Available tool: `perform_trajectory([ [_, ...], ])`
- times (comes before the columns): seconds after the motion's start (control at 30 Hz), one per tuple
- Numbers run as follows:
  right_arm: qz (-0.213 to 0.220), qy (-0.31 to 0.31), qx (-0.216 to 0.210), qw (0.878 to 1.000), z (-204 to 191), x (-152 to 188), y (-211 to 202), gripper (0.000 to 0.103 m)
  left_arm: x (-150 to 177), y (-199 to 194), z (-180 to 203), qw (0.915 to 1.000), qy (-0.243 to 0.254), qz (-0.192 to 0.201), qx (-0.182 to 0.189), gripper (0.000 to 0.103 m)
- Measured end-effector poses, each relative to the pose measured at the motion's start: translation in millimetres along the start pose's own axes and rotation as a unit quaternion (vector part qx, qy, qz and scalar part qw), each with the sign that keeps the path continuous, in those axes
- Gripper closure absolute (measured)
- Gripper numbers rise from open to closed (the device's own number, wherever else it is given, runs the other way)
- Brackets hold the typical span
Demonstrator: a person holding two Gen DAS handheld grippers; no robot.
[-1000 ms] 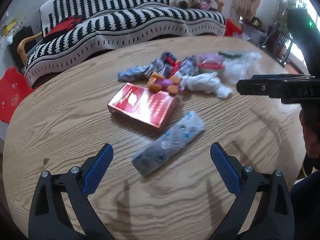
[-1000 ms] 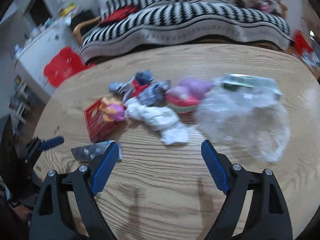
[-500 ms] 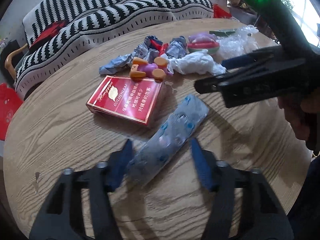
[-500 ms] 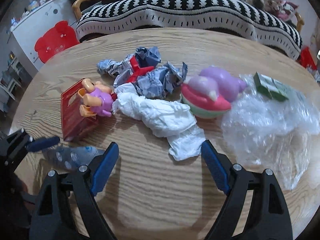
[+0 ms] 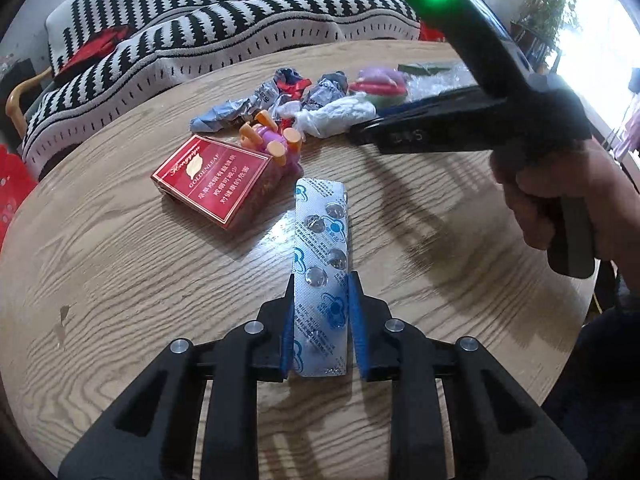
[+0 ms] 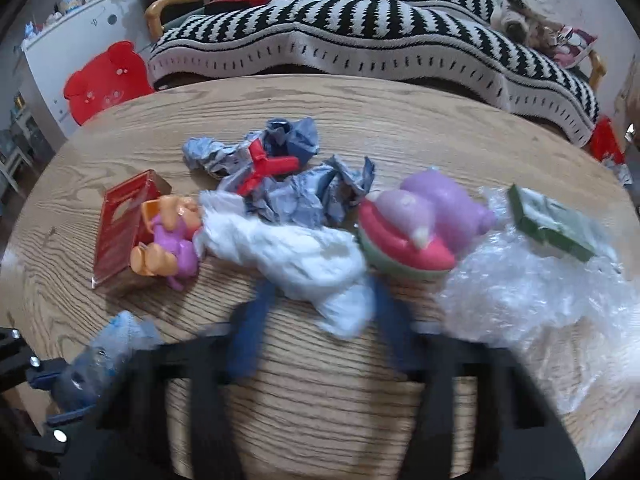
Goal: Collect trash
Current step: 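Grasp the silver blister pack with the left tool while the right tool grasps the white tissue, then carry both items over the black bin and open both tools to drop them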
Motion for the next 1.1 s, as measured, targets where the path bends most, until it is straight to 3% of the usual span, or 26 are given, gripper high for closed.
perform_trajectory([
  [0.03, -0.002, 0.019, -0.029, 0.999, 0, 3, -1, 0.095, -1, -1, 0, 1.0, -0.005, 0.001, -0.001, 0.08],
  [0.07, -0.002, 0.032, -0.042, 0.999, 1, 5, -4, 0.095, -2, -2, 0, 1.0, -0.009, 0.003, -0.003, 0.08],
  [0.33, 0.048, 0.059, -0.054, 0.996, 9, 14, -64, 0.096, -13, -18, 7, 0.9989, -0.037, 0.028, -0.005, 0.08],
  [0.57, 0.084, 0.071, -0.03, 0.993, 28, 41, -131, 0.096, -26, -29, 32, 0.9978, -0.049, 0.045, 0.002, 0.08],
  [0.87, 0.095, 0.139, 0.03, 0.985, 94, 122, -212, 0.096, -37, -35, 121, 0.9976, -0.008, 0.056, 0.039, 0.08],
  [1.1, 0.092, 0.235, 0.094, 0.963, 171, 212, -266, 0.096, -34, -25, 221, 0.9944, 0.039, 0.047, 0.086, 0.08],
])
Point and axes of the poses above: each gripper's, at about its wrist camera, not at the fingertips, and y roughly the way its jaws point, z to its right, x to its underside, the point moved 8 cm from there along y, roughly the way its jaws point, and after that the axes turned 15 degrees about -y, right-handed, at the moved point
